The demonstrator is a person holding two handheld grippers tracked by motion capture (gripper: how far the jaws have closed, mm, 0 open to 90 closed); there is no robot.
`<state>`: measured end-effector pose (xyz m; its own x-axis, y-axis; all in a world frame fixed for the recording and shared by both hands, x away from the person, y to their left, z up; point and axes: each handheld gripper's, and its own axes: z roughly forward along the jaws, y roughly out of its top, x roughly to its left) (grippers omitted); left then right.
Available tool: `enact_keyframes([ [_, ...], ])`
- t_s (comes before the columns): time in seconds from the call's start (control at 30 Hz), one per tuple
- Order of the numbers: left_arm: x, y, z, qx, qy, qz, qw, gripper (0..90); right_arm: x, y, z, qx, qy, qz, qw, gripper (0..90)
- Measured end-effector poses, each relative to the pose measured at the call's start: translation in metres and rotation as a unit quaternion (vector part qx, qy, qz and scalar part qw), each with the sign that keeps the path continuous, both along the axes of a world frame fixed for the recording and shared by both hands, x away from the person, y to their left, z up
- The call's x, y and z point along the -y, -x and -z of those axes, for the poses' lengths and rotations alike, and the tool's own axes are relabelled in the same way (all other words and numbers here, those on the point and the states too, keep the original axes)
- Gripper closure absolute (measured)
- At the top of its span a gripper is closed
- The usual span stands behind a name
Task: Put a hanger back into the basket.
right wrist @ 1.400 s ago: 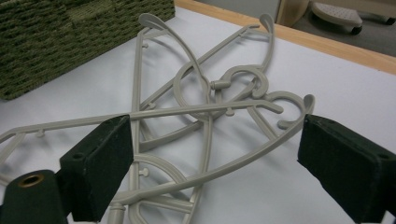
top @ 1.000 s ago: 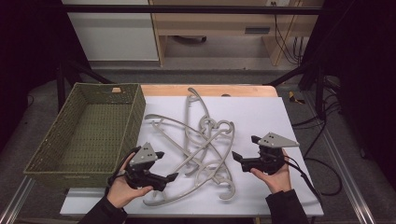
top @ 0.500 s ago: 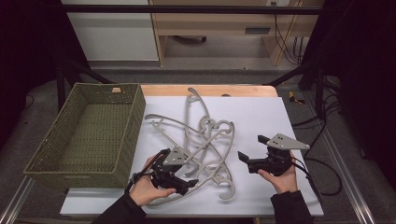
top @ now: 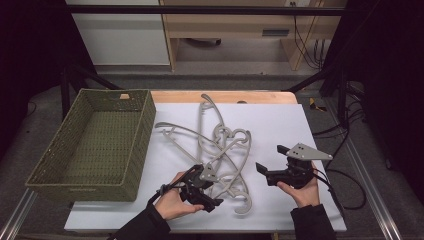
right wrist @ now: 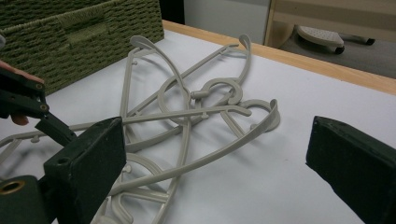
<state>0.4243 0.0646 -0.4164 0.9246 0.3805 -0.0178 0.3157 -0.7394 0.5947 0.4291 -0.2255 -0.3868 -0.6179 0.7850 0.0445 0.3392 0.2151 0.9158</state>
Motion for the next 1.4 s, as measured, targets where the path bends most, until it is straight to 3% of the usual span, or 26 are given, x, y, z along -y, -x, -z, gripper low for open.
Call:
enact_keyframes([
  [0.3,0.018,-0.005,0.010,-0.006,-0.033,0.006,0.9994,45.6,0.000,0.000,0.000,-0.002,0.003,-0.001,1.0000,5.6],
  [0.6,0.028,-0.012,0.022,-0.012,-0.066,-0.006,0.9977,61.2,0.001,0.000,-0.001,-0.003,0.003,0.001,1.0000,5.9],
  [0.9,0.031,-0.015,0.027,-0.028,-0.062,-0.020,0.9975,76.3,0.001,0.000,0.000,-0.003,0.005,0.000,1.0000,6.1],
  [1.2,0.029,-0.015,0.027,-0.031,-0.056,-0.042,0.9971,80.6,0.000,0.000,0.000,-0.007,0.005,-0.002,1.0000,6.4],
  [1.4,0.026,-0.012,0.024,-0.028,-0.048,-0.043,0.9975,81.0,0.000,0.000,0.000,-0.006,0.005,-0.003,1.0000,6.8],
])
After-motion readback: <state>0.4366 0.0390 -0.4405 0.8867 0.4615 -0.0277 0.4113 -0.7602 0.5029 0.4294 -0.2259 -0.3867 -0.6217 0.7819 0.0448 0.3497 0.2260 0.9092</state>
